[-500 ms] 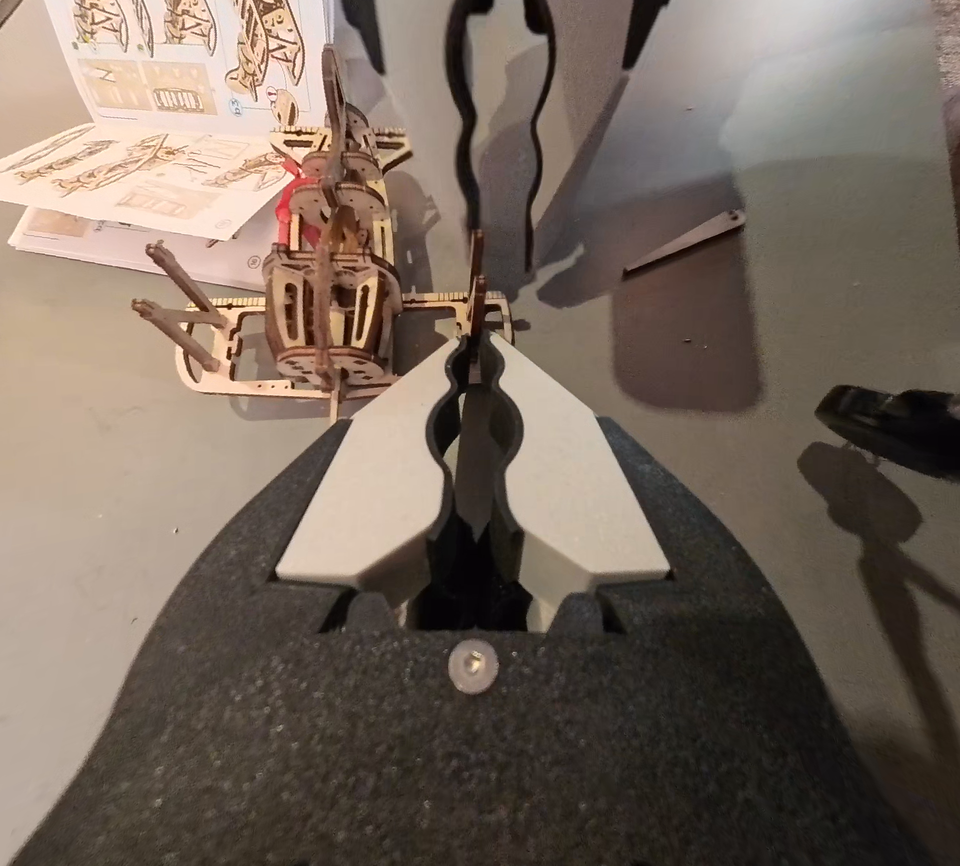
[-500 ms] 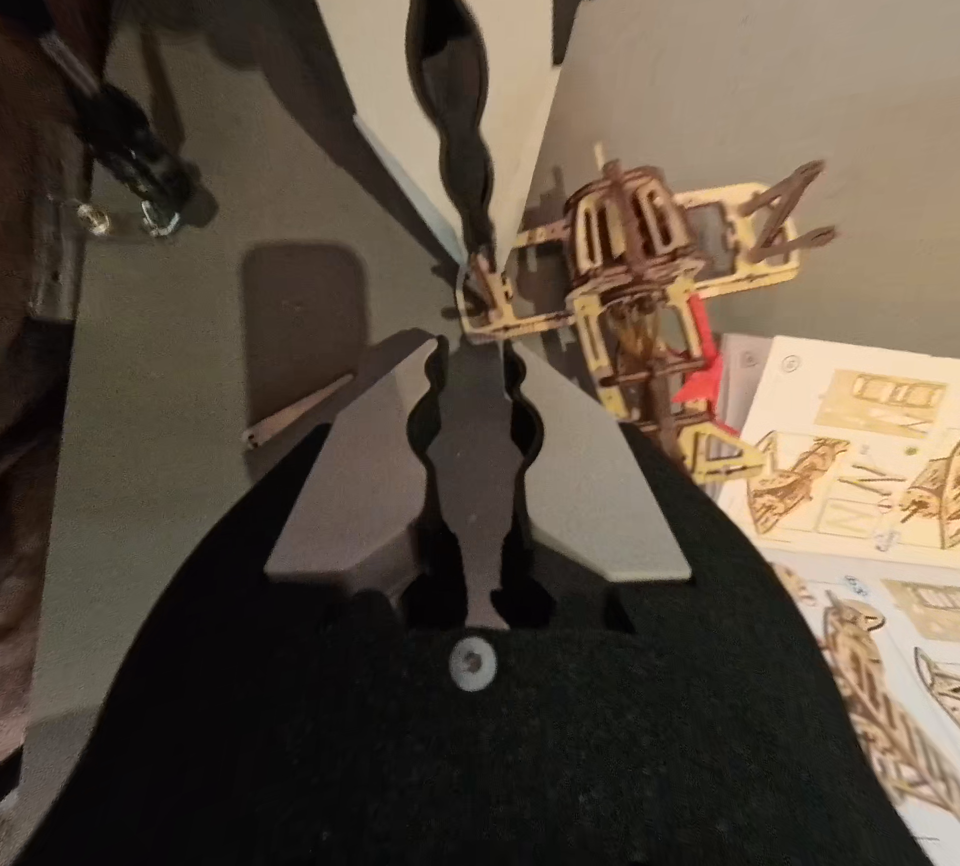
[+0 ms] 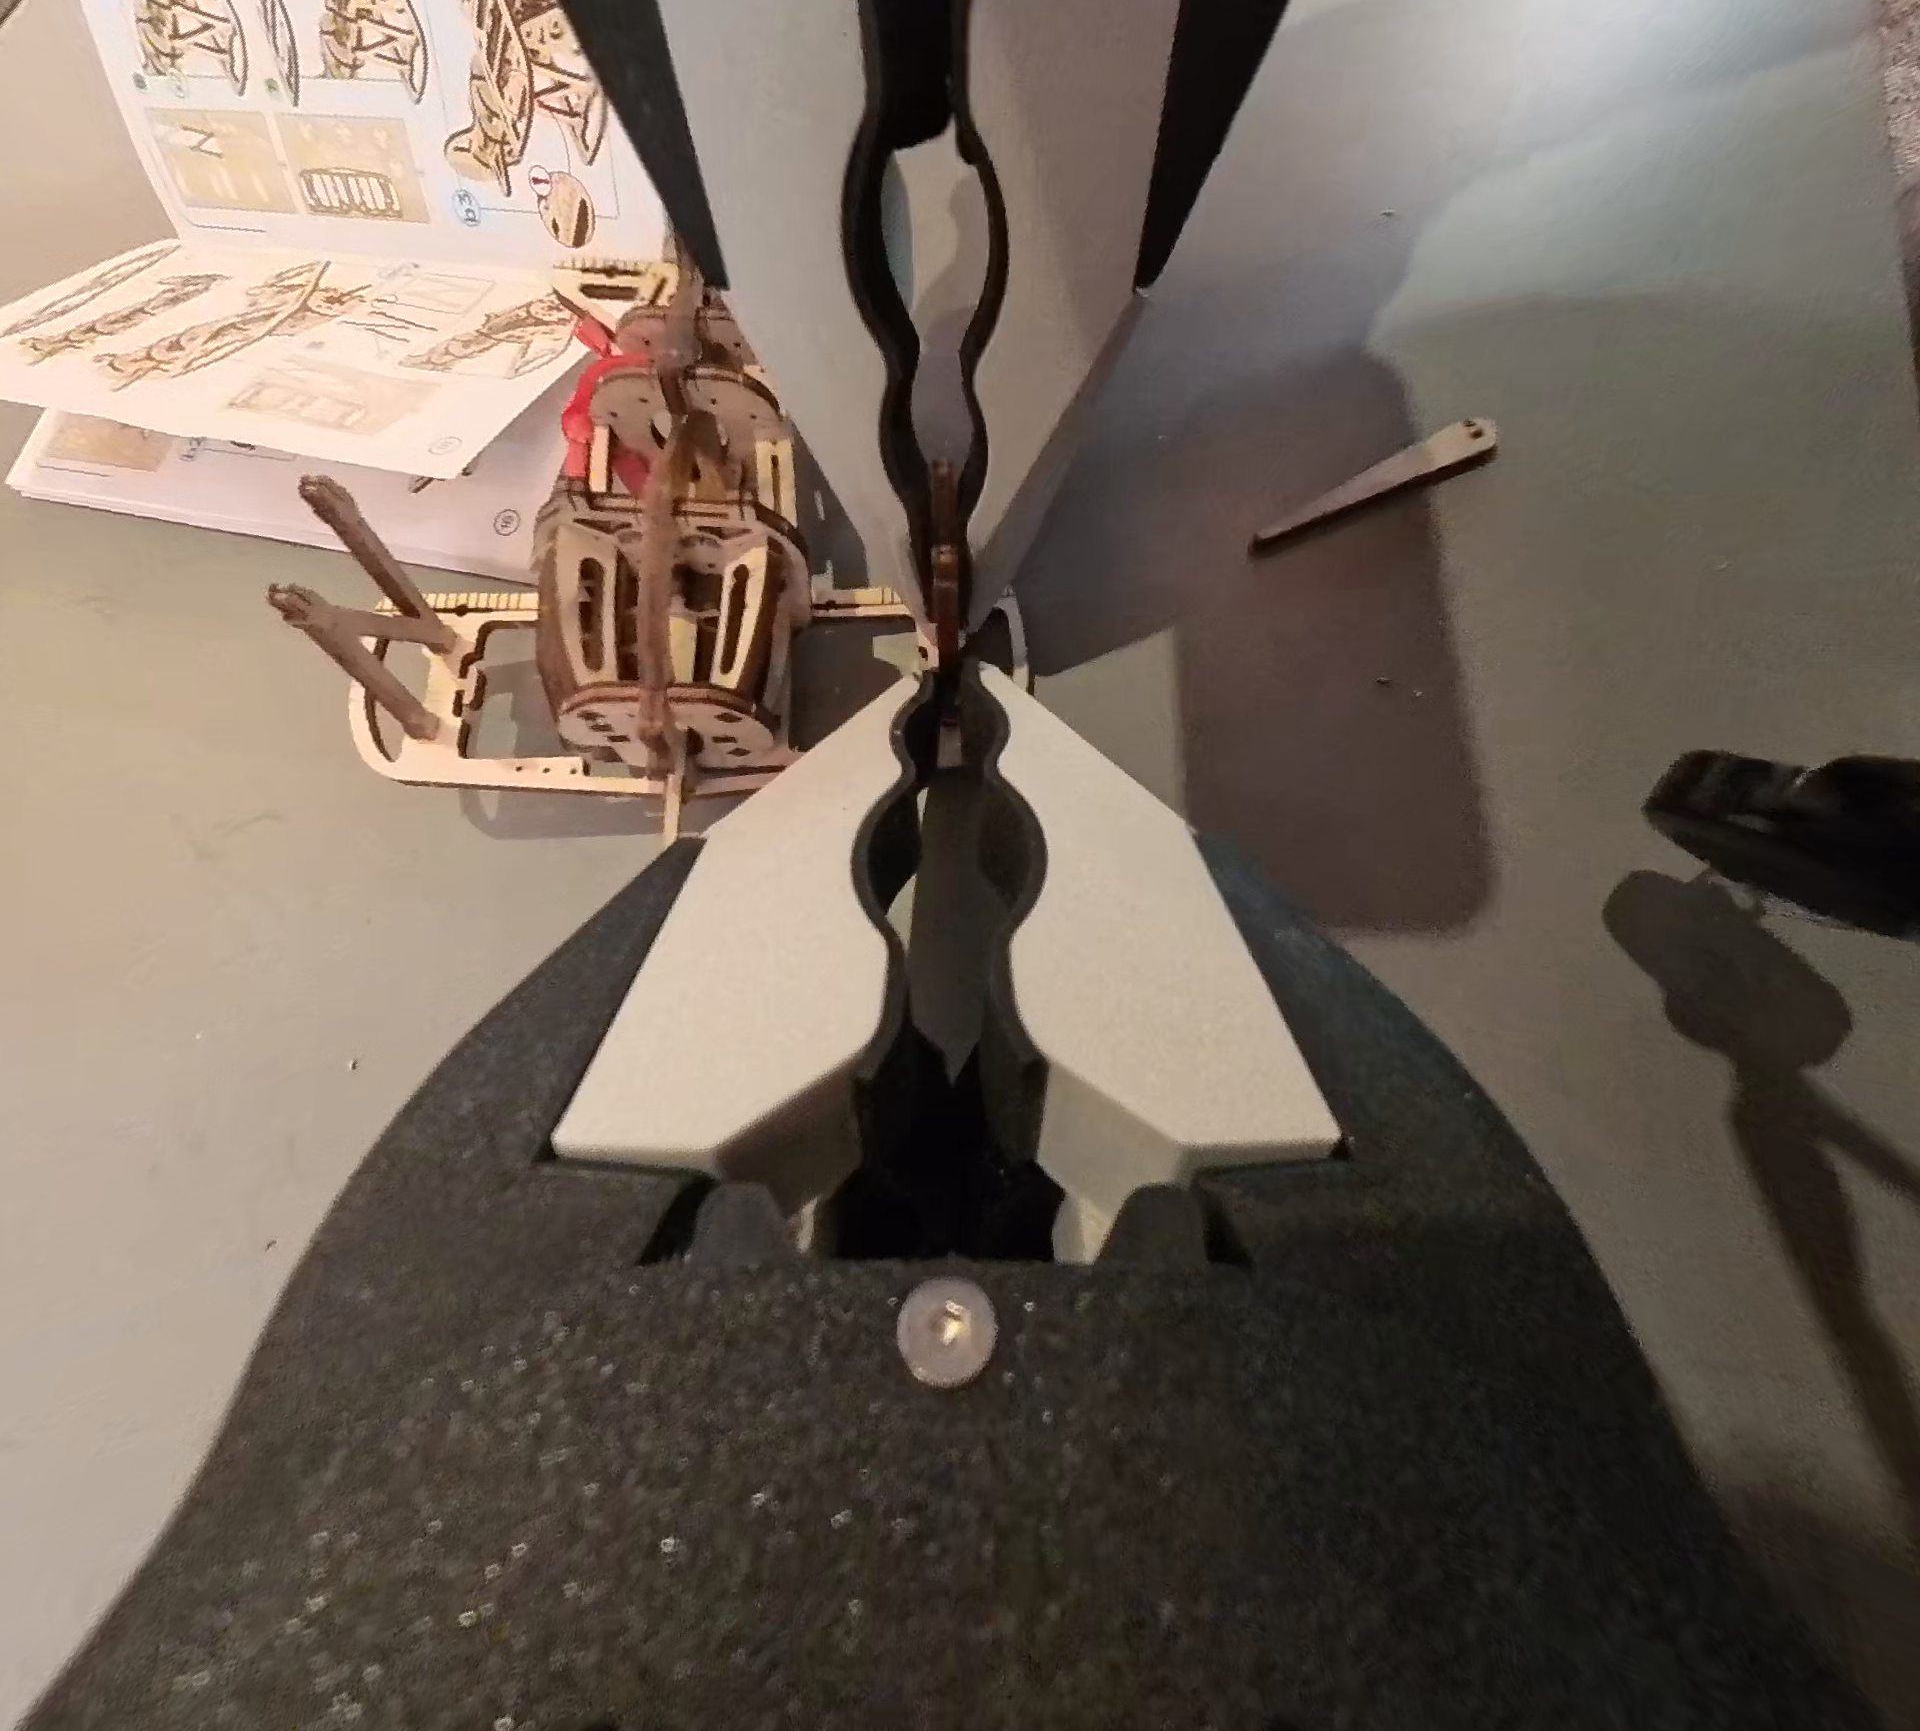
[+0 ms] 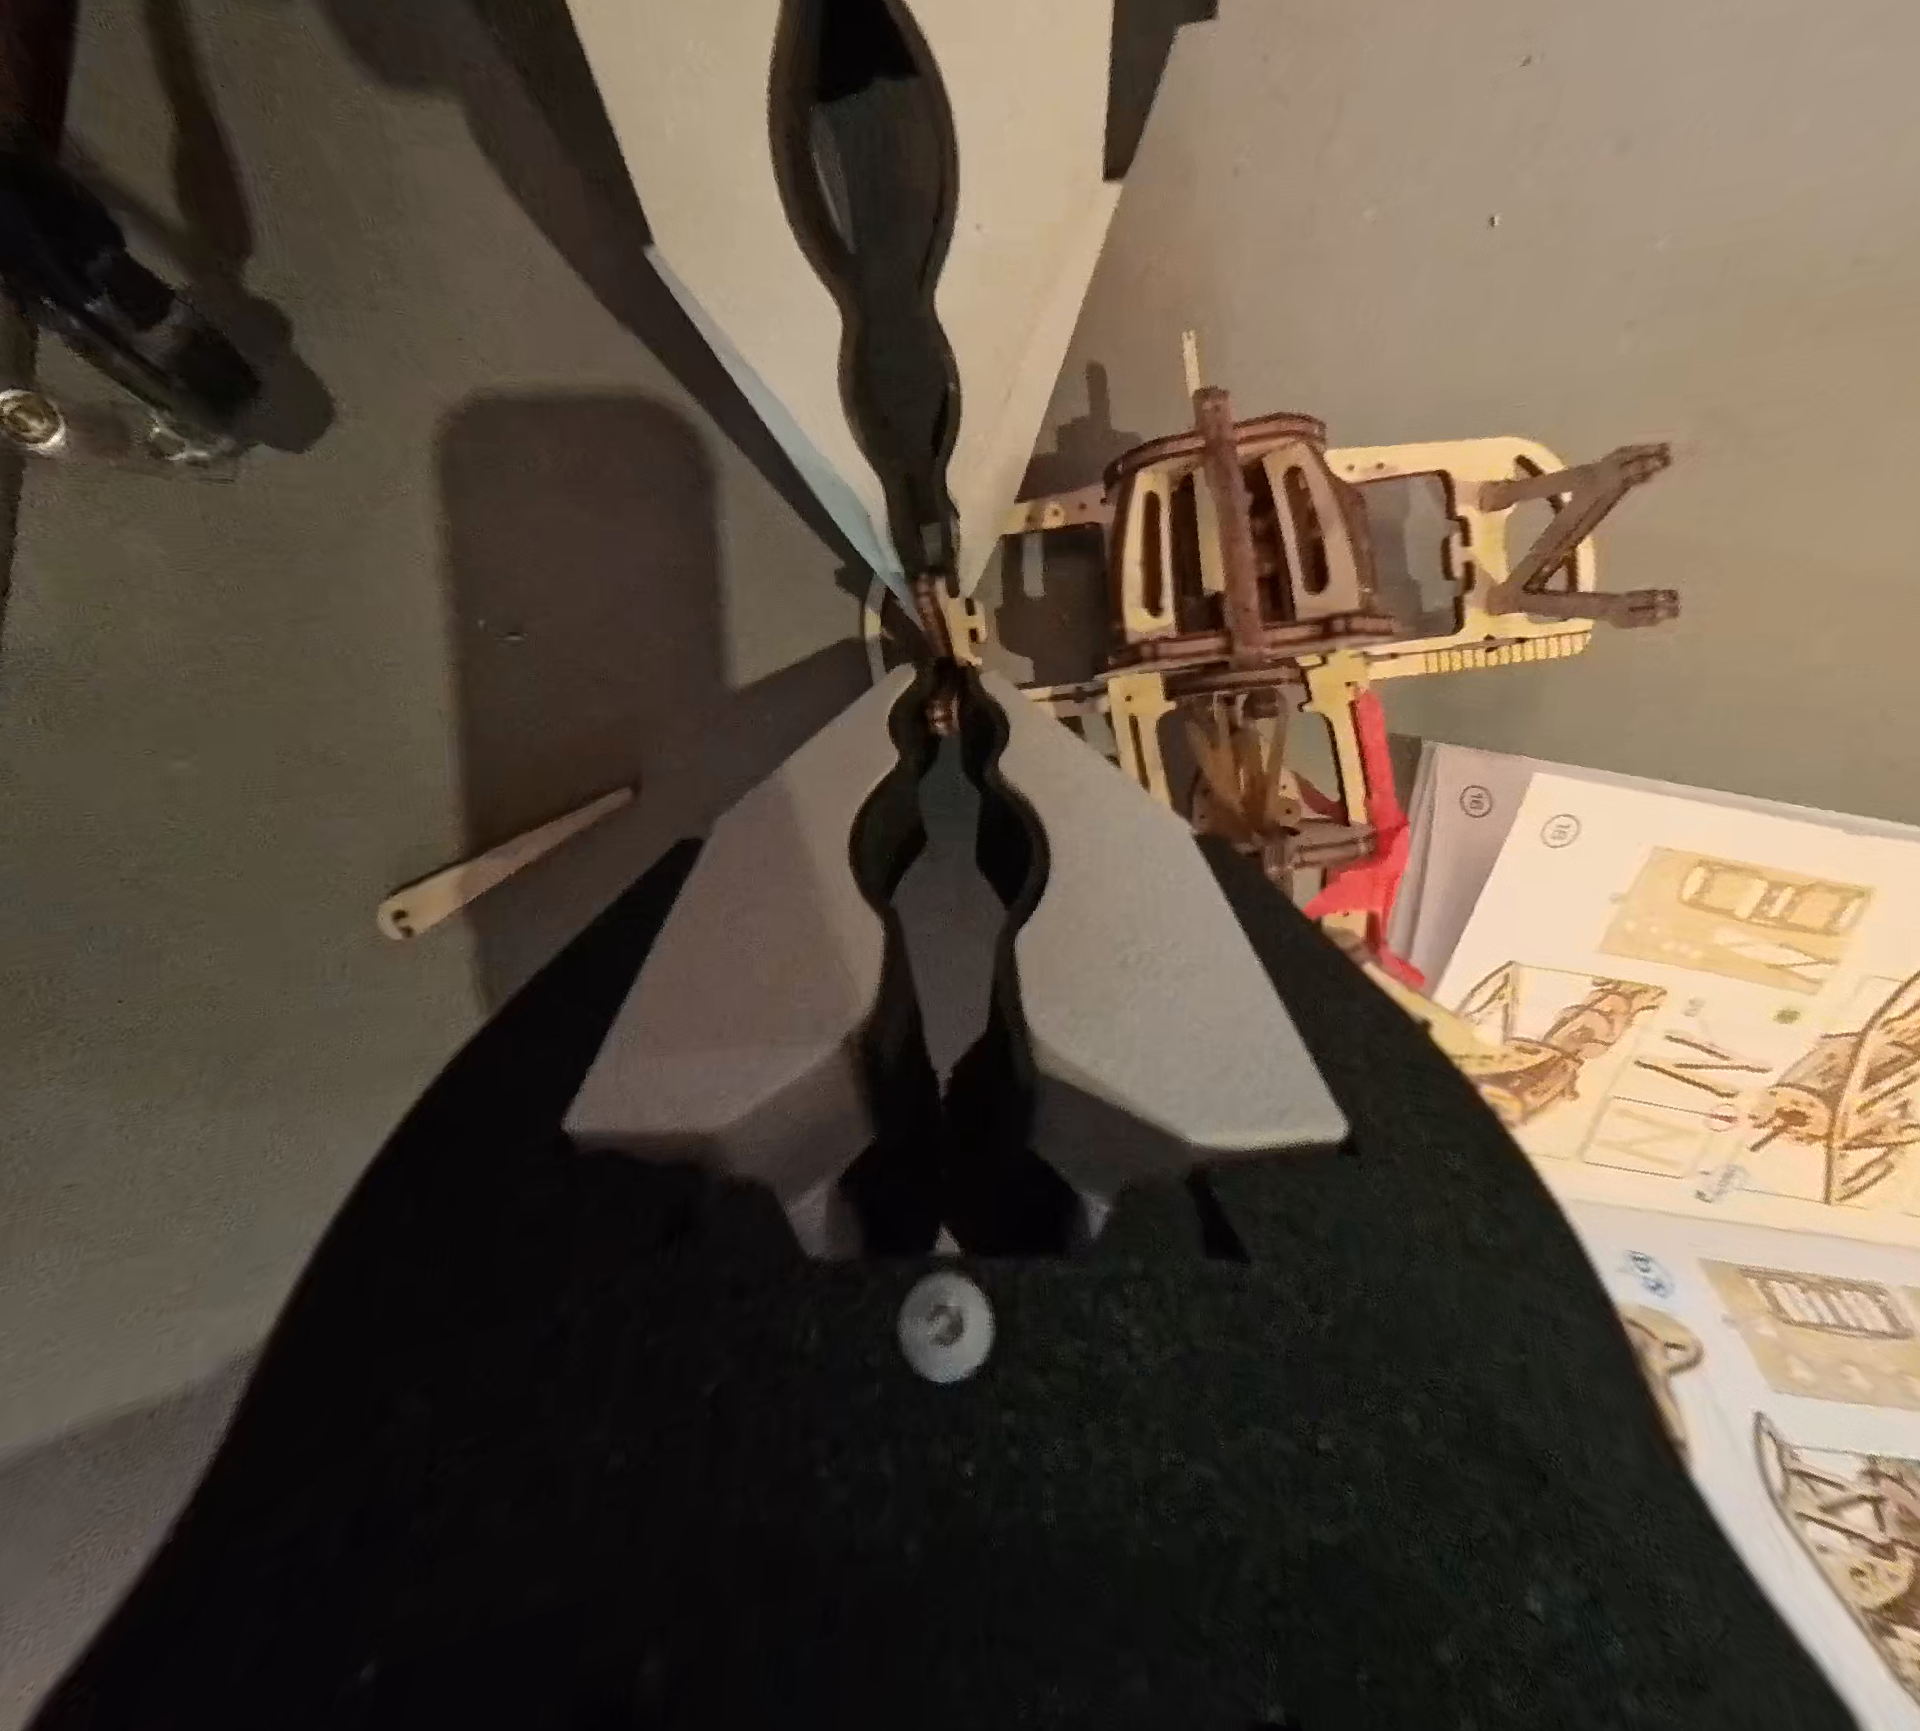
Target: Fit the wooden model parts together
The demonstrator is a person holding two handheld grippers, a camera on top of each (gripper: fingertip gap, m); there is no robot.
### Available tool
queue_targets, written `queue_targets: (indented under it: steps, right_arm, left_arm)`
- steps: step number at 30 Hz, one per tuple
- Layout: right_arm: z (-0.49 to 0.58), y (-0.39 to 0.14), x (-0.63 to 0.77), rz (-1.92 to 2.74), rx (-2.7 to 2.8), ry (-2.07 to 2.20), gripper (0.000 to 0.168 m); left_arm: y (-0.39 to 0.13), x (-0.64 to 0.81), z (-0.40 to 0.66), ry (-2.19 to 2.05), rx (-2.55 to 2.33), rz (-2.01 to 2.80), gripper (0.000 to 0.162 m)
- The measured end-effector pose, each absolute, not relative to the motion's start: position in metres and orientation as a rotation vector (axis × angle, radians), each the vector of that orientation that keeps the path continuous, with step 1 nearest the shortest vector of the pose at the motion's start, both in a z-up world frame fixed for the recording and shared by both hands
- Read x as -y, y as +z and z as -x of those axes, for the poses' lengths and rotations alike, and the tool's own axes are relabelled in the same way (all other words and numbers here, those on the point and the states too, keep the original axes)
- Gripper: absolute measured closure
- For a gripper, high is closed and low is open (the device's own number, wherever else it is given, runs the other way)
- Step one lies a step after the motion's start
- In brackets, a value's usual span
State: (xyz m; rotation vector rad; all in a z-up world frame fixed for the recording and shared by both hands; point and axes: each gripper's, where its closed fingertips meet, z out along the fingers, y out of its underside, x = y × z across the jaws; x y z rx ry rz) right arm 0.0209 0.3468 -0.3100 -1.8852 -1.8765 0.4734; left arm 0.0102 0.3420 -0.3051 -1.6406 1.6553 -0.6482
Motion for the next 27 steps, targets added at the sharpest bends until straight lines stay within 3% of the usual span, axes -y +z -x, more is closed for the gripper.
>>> queue_targets:
  steps: [8,11,13,17,21,23,27]
  right_arm:
    - [-0.017,-0.307,-0.346,1.973,1.716,0.682,0.166]
    - [-0.018,-0.305,-0.347,2.061,1.575,0.816,0.165]
    - [-0.019,-0.301,-0.346,2.099,1.48,0.91,0.164]
    - [-0.017,-0.286,-0.345,2.112,1.302,1.124,0.165]
    - [-0.014,-0.277,-0.345,2.131,1.163,1.289,0.165]
    - [-0.013,-0.275,-0.344,2.134,1.146,1.29,0.165]
    - [-0.011,-0.267,-0.34,2.108,1.076,1.343,0.159]
  left_arm:
    - [-0.303,-0.342,-0.007,-0.645,-1.601,1.698,0.16]
    - [-0.297,-0.346,0.014,-0.683,-1.441,1.868,0.149]
    - [-0.302,-0.334,0.022,-0.82,-1.318,2.054,0.131]
    - [-0.3,-0.312,0.009,-1.095,-1.088,2.212,0.124]
    - [-0.3,-0.314,-0.009,-1.034,-1.11,2.168,0.116]
    - [-0.296,-0.323,-0.013,-0.97,-1.12,2.098,0.119]
    - [-0.294,-0.324,-0.017,-0.981,-1.165,2.053,0.14]
